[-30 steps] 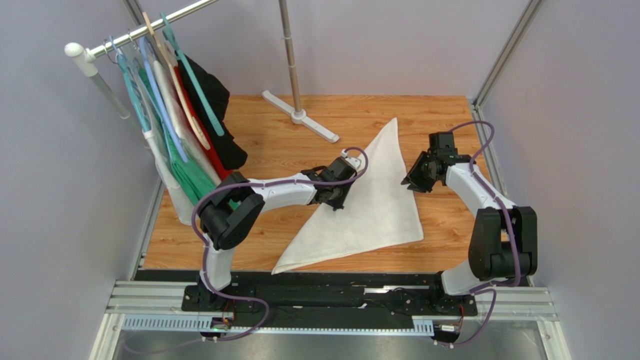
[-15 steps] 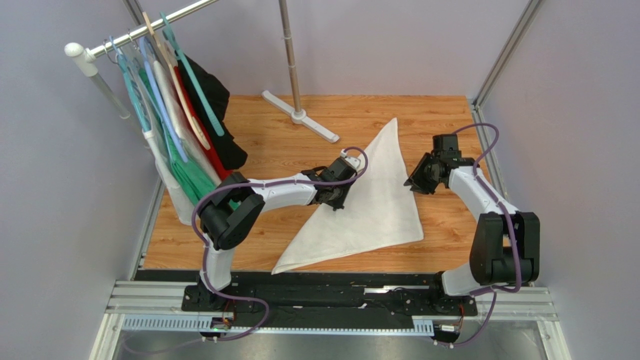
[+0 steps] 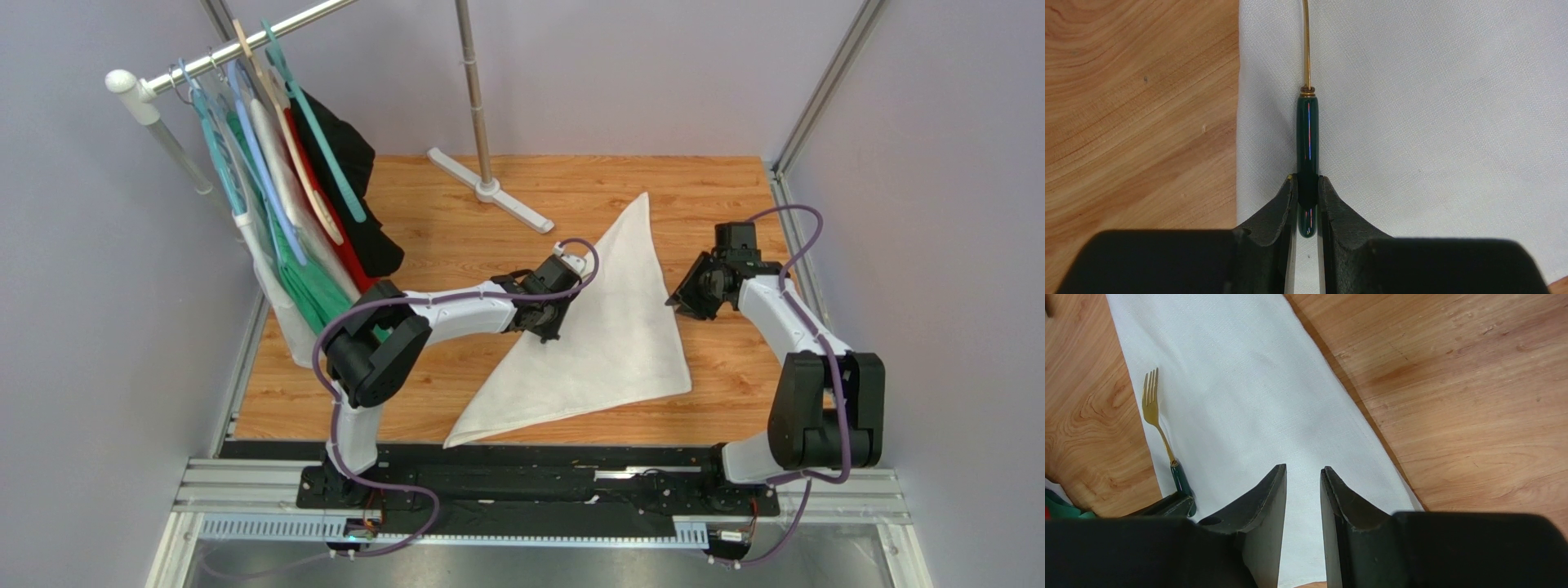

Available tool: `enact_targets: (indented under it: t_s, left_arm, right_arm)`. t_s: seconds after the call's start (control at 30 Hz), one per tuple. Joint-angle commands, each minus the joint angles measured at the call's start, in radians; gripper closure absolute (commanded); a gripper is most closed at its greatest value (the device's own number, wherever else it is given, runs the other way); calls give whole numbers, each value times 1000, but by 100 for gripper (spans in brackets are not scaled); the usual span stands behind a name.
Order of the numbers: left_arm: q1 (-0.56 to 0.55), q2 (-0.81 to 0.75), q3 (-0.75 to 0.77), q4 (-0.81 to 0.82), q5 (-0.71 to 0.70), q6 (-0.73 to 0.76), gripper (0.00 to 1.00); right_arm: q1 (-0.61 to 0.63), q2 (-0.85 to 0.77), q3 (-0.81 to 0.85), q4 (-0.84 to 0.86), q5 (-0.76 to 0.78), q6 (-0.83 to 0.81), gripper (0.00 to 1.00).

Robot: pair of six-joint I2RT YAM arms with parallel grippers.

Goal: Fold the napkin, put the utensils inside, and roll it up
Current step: Place the utensil onto the napkin

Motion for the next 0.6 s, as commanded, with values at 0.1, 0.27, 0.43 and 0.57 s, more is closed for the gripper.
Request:
enact_targets:
  t_s: [0.1,0.27,0.43,0.57]
  left_arm:
    - [7,5,30,-13,4,3,99]
    - [7,-46,16,0,19,17,62]
    - [6,-121,10,0,48,57,31]
    - [6,-225,-19,-10,60,69,11]
  right_arm:
    - [-25,-45,-19,21,-15,-24,70]
    - [-24,-85,-28,26,-34,-42,68]
    - [-25,-175,-29,-5,-52,-80,64]
    - [-22,-235,-57,-12,-75,-110,61]
